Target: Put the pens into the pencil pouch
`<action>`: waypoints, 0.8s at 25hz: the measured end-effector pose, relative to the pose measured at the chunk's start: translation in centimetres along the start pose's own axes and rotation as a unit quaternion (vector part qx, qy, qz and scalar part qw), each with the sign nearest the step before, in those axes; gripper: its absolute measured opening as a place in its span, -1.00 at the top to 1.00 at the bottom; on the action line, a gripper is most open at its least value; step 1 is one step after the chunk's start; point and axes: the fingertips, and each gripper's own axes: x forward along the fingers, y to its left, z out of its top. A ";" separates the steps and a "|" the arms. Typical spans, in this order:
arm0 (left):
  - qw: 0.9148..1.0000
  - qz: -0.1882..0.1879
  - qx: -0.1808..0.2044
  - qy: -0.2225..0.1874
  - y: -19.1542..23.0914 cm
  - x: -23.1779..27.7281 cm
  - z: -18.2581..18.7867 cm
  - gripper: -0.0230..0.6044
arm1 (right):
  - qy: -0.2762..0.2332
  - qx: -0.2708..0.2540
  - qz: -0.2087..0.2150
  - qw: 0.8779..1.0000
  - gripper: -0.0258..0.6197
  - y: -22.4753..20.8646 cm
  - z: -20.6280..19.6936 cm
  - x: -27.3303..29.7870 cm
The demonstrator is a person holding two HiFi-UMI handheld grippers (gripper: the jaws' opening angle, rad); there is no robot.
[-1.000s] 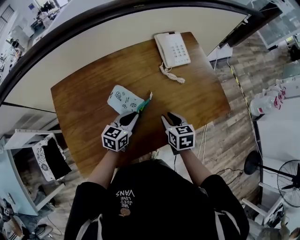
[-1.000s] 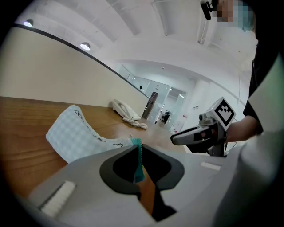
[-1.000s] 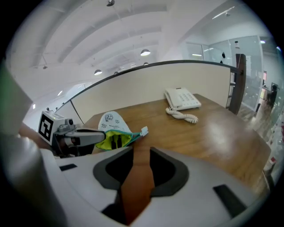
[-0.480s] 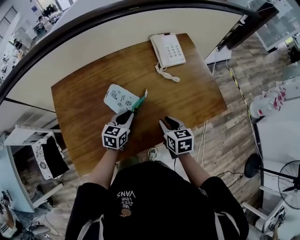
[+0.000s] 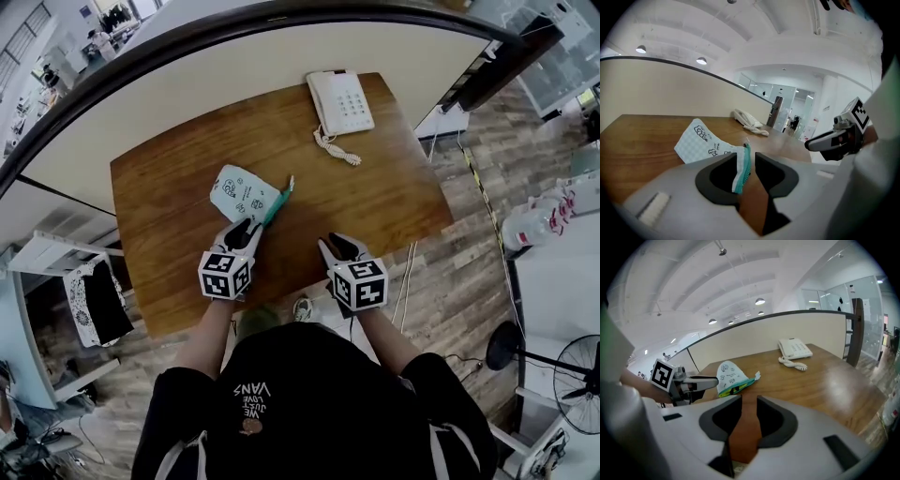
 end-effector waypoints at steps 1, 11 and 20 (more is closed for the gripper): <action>1.000 0.004 0.001 -0.003 0.0 -0.3 0.2 0.59 | -0.004 -0.002 0.001 1.000 0.59 0.1 0.2 -0.1; 0.996 0.046 0.043 -0.069 -2.4 -4.8 4.5 0.59 | -0.051 -0.031 0.038 0.997 0.76 2.1 2.5 -1.6; 0.992 0.068 0.065 -0.089 -4.3 -8.0 6.3 0.74 | -0.075 -0.045 0.080 0.993 0.81 4.9 4.3 -2.7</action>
